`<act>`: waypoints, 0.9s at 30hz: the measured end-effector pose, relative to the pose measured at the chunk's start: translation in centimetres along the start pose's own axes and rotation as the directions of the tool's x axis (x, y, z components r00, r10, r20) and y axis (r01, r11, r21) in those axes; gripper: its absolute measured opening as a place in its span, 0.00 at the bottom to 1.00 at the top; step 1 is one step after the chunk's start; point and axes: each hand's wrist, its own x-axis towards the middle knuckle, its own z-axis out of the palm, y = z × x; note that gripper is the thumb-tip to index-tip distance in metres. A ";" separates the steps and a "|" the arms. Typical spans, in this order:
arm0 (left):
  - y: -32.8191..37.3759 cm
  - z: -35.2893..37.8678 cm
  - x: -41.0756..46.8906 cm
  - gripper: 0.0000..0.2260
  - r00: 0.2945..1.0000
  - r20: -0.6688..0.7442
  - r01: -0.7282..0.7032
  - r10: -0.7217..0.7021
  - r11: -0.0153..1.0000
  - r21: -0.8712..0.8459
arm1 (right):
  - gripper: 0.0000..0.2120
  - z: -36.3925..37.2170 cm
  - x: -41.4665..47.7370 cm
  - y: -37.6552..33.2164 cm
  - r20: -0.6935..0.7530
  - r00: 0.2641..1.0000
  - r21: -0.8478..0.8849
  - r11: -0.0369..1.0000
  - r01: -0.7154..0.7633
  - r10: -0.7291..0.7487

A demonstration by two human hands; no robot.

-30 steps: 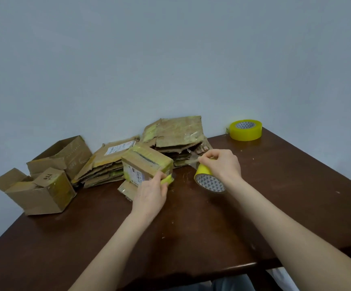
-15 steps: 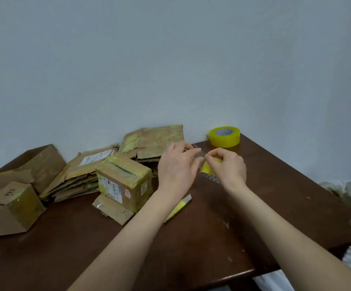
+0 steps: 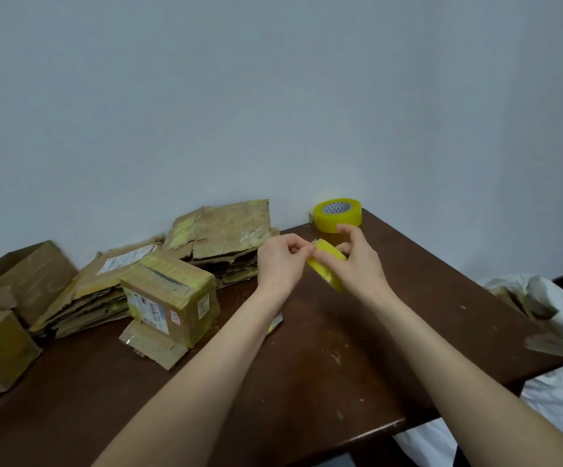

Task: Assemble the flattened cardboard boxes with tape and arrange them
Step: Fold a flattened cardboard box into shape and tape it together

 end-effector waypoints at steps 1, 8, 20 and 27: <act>0.0 0.1 0.0 0.04 1.000 -0.003 -0.005 0.005 1.000 -0.006 | 0.25 -0.1 0.0 0.0 0.031 0.999 0.022 1.000 -0.009 0.008; -0.2 -0.3 0.0 0.06 0.990 0.044 -0.142 0.135 0.955 0.261 | 0.18 -0.1 0.0 0.1 0.070 0.995 -0.106 0.991 0.079 -0.071; -9.5 -17.9 3.2 0.15 0.990 -0.141 0.085 -0.004 0.811 0.579 | 0.17 5.3 -1.5 -3.5 0.199 0.976 -0.538 0.823 0.184 -0.088; -15.9 -19.2 -0.1 0.21 0.960 -0.031 0.249 -0.277 0.801 0.544 | 0.33 18.4 -6.3 -10.1 0.478 0.878 -0.297 0.939 0.174 -0.011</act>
